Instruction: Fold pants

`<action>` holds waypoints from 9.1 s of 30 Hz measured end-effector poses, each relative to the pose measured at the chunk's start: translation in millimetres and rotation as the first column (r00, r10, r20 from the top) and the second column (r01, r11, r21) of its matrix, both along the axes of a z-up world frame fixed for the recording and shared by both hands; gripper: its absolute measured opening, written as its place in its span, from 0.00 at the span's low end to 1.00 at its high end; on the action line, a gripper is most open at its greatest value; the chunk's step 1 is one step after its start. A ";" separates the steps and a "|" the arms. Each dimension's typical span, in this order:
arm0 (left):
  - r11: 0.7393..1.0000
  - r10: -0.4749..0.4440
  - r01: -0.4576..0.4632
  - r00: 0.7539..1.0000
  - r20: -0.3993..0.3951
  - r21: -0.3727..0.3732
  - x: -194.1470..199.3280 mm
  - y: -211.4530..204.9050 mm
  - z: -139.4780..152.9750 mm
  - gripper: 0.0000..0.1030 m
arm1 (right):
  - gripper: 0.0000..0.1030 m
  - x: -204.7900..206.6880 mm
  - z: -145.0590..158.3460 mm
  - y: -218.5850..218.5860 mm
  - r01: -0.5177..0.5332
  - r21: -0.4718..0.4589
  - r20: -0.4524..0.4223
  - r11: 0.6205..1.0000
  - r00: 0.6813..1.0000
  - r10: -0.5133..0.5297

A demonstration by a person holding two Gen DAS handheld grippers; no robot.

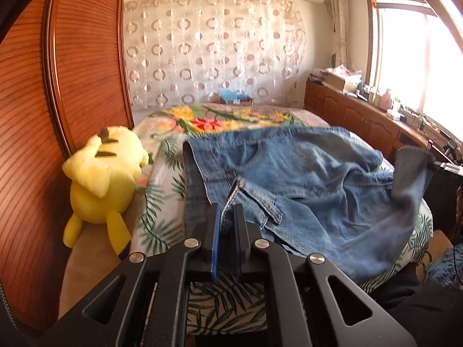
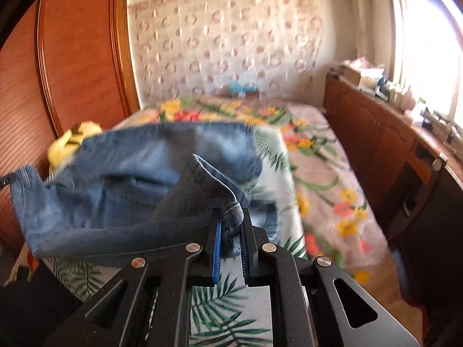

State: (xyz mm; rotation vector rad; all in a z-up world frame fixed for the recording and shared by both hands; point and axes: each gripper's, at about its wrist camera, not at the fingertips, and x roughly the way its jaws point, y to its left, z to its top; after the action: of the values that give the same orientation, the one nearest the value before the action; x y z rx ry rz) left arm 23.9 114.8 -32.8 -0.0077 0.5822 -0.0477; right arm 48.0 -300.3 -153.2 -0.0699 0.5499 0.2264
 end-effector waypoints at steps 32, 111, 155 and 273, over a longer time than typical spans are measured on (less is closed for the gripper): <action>0.998 0.049 -0.048 0.999 -0.022 0.045 118.1 24.1 7.7 0.09 | 0.11 84.5 46.7 5.1 0.061 -0.011 0.024 0.998 0.998 -0.061; 0.990 -0.139 0.140 0.978 -0.156 -0.004 292.6 -52.0 -29.2 0.79 | 0.15 270.5 63.8 38.2 0.032 -0.085 -0.188 0.996 0.981 -0.048; 0.953 -0.304 0.301 0.933 -0.191 -0.046 280.9 -96.1 -70.1 0.79 | 0.12 308.6 87.6 24.8 0.148 -0.055 -0.082 0.987 0.985 -0.153; 0.997 -0.067 0.070 0.990 -0.121 0.020 122.3 1.1 -32.8 0.78 | 0.55 89.3 70.4 80.7 -0.142 0.071 -0.129 0.987 0.980 0.150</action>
State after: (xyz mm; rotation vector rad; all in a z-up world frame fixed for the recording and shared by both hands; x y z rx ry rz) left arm 146.2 116.0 -65.6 0.0328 0.7040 -0.1077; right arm 137.2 -219.6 -82.8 -0.0354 0.6716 0.3936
